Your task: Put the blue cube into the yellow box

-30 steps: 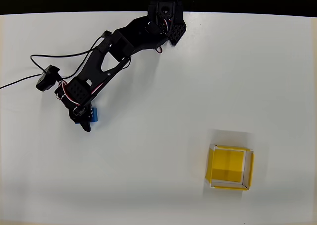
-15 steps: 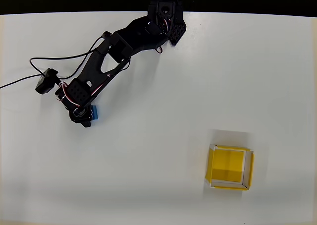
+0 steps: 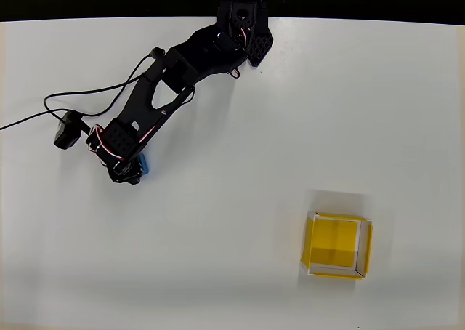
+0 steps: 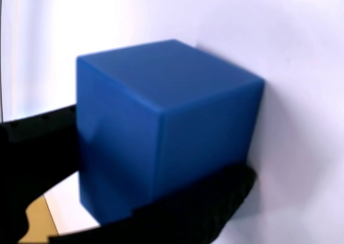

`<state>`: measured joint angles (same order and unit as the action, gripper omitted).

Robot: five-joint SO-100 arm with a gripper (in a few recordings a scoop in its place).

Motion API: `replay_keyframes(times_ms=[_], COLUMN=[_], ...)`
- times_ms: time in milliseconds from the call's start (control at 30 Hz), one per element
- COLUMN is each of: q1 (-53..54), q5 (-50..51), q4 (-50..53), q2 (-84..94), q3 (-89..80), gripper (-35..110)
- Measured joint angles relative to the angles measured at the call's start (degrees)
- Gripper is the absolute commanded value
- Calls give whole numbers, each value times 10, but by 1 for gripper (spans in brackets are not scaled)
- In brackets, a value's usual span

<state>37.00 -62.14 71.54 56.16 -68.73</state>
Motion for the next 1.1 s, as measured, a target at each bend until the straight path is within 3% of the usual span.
replay_keyframes(times_ms=[500, 833, 1100], q1=[-125, -256, -359], q5=[-131, -258, -288], q4=[-92, -210, -349], q2=[303, 461, 507], q3=[-124, -221, -304], gripper=[15, 15, 15])
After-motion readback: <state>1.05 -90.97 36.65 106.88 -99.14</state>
